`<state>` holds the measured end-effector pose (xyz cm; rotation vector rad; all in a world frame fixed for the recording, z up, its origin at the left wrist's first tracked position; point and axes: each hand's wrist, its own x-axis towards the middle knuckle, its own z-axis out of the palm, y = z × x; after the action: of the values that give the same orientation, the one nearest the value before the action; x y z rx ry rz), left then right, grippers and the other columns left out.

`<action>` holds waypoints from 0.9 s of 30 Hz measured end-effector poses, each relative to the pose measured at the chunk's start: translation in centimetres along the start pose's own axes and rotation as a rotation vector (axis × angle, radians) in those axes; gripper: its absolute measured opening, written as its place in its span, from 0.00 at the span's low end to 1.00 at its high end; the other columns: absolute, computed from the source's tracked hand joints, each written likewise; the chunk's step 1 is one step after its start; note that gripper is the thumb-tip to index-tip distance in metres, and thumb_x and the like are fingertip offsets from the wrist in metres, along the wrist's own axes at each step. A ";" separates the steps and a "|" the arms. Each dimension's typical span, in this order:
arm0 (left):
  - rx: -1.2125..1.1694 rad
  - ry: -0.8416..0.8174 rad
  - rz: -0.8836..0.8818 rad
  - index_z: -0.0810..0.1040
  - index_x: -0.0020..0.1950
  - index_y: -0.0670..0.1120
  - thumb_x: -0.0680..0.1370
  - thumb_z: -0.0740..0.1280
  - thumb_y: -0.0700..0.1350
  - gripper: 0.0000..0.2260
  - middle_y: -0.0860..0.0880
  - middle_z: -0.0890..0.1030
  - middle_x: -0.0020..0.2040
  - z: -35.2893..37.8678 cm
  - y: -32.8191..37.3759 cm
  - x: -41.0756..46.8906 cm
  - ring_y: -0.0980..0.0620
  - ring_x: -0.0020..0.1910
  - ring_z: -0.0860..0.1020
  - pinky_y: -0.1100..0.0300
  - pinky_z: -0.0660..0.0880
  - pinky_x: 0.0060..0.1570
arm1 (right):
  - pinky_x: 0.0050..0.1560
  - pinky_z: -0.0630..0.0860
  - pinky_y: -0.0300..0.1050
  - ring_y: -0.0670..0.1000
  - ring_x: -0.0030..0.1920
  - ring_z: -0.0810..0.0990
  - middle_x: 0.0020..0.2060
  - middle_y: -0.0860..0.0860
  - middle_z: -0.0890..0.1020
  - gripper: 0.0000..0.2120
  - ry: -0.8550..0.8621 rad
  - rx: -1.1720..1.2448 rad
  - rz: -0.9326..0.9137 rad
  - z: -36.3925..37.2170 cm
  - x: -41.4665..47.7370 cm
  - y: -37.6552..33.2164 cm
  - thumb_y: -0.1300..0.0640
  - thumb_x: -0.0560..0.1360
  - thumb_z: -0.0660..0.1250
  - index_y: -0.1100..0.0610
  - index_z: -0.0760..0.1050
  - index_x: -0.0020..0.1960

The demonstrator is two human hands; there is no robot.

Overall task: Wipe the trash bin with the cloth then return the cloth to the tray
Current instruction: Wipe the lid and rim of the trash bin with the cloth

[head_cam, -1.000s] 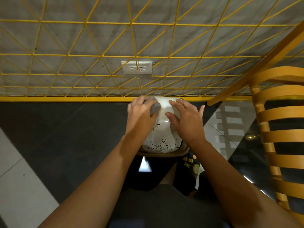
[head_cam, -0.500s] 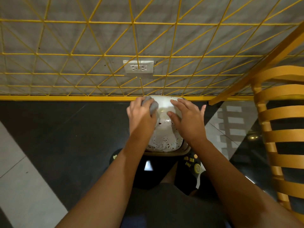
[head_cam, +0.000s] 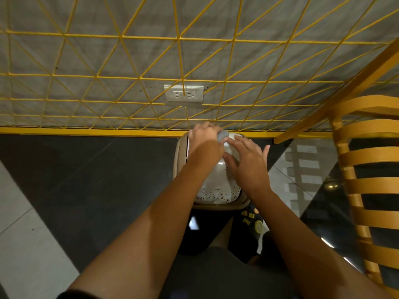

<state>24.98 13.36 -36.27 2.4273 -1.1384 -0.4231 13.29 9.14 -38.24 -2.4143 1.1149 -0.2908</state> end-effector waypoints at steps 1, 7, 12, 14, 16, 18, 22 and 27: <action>0.002 -0.006 -0.001 0.77 0.59 0.50 0.78 0.61 0.51 0.13 0.47 0.75 0.61 0.1 0.0 0.4 0.47 0.63 0.67 0.54 0.60 0.59 | 0.71 0.38 0.60 0.54 0.70 0.63 0.67 0.49 0.72 0.19 0.005 0.005 -0.003 0.0 0.0 0.1 0.47 0.75 0.62 0.49 0.71 0.65; 0.002 0.109 -0.010 0.77 0.58 0.47 0.78 0.61 0.49 0.12 0.45 0.76 0.59 -0.3 -1.6 0.0 0.45 0.60 0.69 0.55 0.57 0.57 | 0.71 0.38 0.58 0.54 0.71 0.64 0.66 0.50 0.73 0.19 0.020 0.012 -0.004 0.2 -0.1 0.2 0.46 0.75 0.62 0.50 0.71 0.64; 0.000 0.183 0.152 0.80 0.54 0.44 0.74 0.66 0.41 0.09 0.44 0.79 0.53 -0.9 -2.9 -2.4 0.42 0.54 0.73 0.55 0.59 0.53 | 0.71 0.38 0.59 0.54 0.71 0.63 0.67 0.49 0.72 0.20 0.009 -0.005 -0.011 0.2 -0.1 0.1 0.45 0.76 0.62 0.50 0.71 0.65; -0.042 0.216 -0.017 0.80 0.54 0.45 0.76 0.65 0.42 0.09 0.43 0.78 0.54 -1.7 -3.5 -2.5 0.42 0.56 0.71 0.55 0.58 0.52 | 0.71 0.38 0.59 0.54 0.71 0.63 0.67 0.49 0.72 0.19 0.009 -0.005 -0.008 0.1 -0.2 0.1 0.46 0.76 0.62 0.50 0.71 0.65; -0.070 0.218 -0.032 0.80 0.55 0.43 0.74 0.66 0.40 0.11 0.41 0.78 0.54 -1.6 -3.0 -3.4 0.40 0.56 0.72 0.52 0.60 0.54 | 0.71 0.38 0.58 0.54 0.71 0.63 0.67 0.49 0.72 0.19 0.013 0.004 -0.001 0.1 -0.2 0.2 0.46 0.76 0.62 0.50 0.72 0.65; -0.073 0.186 0.069 0.79 0.56 0.42 0.72 0.67 0.39 0.13 0.41 0.78 0.55 -0.8 -2.2 -5.1 0.39 0.56 0.73 0.50 0.63 0.55 | 0.71 0.37 0.58 0.53 0.71 0.63 0.67 0.49 0.71 0.19 0.010 0.016 0.009 0.1 -0.2 0.2 0.46 0.76 0.62 0.50 0.72 0.65; -0.134 0.264 0.057 0.79 0.58 0.43 0.73 0.68 0.38 0.14 0.44 0.78 0.58 -0.3 -3.0 -7.2 0.43 0.56 0.74 0.56 0.62 0.57 | 0.71 0.37 0.60 0.54 0.71 0.63 0.68 0.48 0.71 0.19 0.010 0.017 0.010 0.0 -0.2 -0.2 0.46 0.76 0.62 0.50 0.72 0.65; -0.607 0.529 -0.417 0.78 0.59 0.44 0.75 0.68 0.45 0.13 0.47 0.78 0.58 -2.2 -5.2 -7.9 0.52 0.57 0.75 0.62 0.69 0.58 | 0.70 0.35 0.61 0.52 0.71 0.62 0.68 0.48 0.71 0.19 0.015 0.007 0.012 -0.2 -0.4 -0.4 0.47 0.76 0.62 0.50 0.71 0.65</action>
<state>24.50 23.09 -36.20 2.0253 -0.2238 -0.1832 13.23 9.57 -37.85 -2.4020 1.1330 -0.3091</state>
